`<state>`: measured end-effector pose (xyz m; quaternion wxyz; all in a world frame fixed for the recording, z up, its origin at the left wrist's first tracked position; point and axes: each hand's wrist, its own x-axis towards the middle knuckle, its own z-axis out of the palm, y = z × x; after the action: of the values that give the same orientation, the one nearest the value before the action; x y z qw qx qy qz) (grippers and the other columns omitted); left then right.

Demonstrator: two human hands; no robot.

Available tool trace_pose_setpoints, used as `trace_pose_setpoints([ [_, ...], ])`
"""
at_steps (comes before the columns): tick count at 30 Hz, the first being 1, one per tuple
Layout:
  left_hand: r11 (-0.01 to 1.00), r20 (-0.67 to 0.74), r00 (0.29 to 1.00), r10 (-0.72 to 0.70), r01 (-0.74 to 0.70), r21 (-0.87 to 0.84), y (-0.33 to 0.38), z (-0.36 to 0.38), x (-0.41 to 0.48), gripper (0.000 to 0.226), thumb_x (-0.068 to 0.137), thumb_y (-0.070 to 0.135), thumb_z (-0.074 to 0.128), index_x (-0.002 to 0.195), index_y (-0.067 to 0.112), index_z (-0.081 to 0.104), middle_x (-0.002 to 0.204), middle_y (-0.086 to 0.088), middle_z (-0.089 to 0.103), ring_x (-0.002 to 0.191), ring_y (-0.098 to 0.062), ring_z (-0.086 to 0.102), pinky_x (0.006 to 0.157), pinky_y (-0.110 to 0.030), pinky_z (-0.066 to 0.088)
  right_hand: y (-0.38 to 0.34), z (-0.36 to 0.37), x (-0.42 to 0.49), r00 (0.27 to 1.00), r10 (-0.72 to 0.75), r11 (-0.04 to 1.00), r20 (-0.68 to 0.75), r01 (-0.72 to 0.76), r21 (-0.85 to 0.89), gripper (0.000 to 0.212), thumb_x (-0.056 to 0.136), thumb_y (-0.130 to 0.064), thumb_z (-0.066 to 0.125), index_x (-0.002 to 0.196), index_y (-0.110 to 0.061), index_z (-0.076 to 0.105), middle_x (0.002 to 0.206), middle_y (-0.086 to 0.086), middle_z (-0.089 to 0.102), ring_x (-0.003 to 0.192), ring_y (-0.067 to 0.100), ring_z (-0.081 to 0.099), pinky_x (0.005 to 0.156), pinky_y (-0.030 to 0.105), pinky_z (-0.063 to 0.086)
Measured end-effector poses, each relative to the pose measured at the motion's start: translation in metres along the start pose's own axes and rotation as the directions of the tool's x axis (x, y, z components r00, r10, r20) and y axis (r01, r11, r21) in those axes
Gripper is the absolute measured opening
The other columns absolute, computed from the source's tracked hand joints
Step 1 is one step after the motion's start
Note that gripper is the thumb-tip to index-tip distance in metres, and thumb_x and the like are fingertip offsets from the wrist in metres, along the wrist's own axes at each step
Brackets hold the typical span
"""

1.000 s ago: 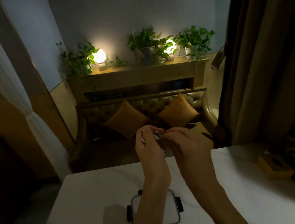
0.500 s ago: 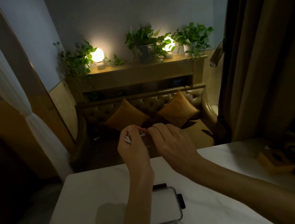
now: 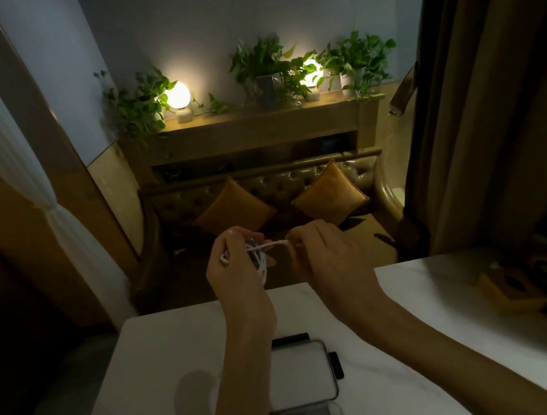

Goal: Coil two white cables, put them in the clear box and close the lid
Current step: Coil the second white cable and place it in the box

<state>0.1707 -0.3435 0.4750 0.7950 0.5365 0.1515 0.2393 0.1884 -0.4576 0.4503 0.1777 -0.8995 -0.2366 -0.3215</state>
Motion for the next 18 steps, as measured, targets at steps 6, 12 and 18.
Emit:
trace_pose_setpoints([
  [6,0.943,0.159,0.953,-0.259,0.285,-0.173,-0.022,-0.017,0.012,0.026,0.097,0.024,0.041,0.086,0.014,0.062,0.088,-0.004,0.067,0.074,-0.015,0.069,0.07,-0.031,0.057,0.001,-0.02,-0.016,0.974,0.135,0.813,0.182,-0.214,0.542,0.021,0.096,-0.032,0.046,0.111,-0.025,0.06,0.107,-0.007,0.06,0.094,0.003,0.055,0.078,0.019,0.047],
  [12,0.997,-0.591,0.807,-0.016,0.059,0.053,-0.073,-0.028,0.042,0.036,0.103,0.025,0.026,0.136,0.023,0.038,0.125,-0.004,0.051,0.133,-0.011,0.039,0.116,-0.02,0.022,0.011,-0.001,-0.049,0.967,-0.199,0.92,0.16,0.128,0.37,0.059,0.083,0.001,0.053,0.137,-0.019,0.04,0.142,0.005,0.043,0.131,0.018,0.04,0.11,0.026,0.034],
  [18,0.591,0.371,0.675,-0.638,0.738,-0.325,-0.058,-0.037,-0.002,0.024,0.097,0.022,0.039,0.111,0.013,0.055,0.106,-0.008,0.061,0.092,-0.021,0.061,0.084,-0.033,0.05,0.011,0.03,-0.071,0.953,-0.297,0.907,0.06,0.261,0.331,0.058,0.093,-0.012,0.056,0.143,-0.028,0.031,0.144,-0.006,0.043,0.132,0.01,0.038,0.112,0.017,0.026],
])
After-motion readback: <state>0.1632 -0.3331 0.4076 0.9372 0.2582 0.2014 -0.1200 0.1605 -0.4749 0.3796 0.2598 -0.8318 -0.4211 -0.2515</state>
